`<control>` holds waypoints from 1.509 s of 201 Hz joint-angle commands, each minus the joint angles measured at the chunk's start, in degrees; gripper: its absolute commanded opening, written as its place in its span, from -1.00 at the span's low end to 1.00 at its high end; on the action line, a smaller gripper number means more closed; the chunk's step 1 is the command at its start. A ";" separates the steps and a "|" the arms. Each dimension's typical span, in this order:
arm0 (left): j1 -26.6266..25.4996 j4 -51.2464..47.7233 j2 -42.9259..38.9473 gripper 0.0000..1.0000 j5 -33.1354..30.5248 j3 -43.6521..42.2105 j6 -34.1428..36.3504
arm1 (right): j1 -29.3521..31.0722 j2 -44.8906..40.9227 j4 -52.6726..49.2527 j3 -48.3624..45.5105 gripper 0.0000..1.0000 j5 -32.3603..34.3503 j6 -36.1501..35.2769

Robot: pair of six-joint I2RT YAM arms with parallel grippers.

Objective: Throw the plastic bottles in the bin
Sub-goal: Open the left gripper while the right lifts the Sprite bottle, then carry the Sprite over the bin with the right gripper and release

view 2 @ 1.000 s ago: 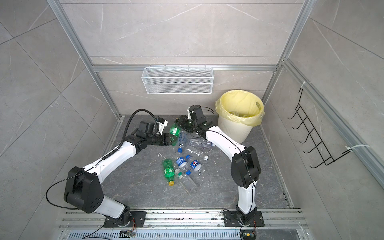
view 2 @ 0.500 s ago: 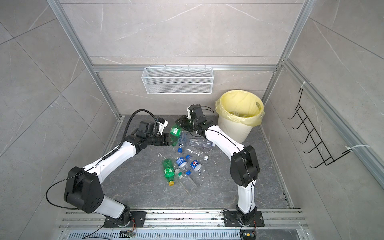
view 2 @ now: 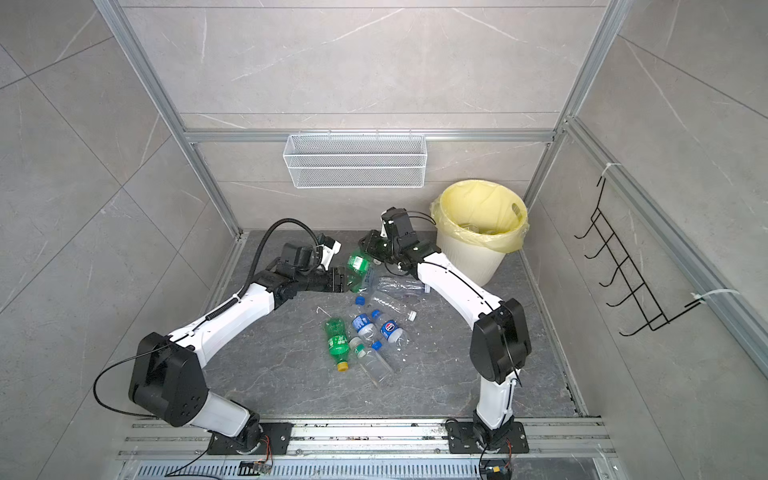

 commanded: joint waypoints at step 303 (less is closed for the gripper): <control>-24.08 -2.92 8.44 1.00 -21.55 30.85 15.34 | -29.34 -11.61 -18.43 24.34 -0.25 31.65 -22.19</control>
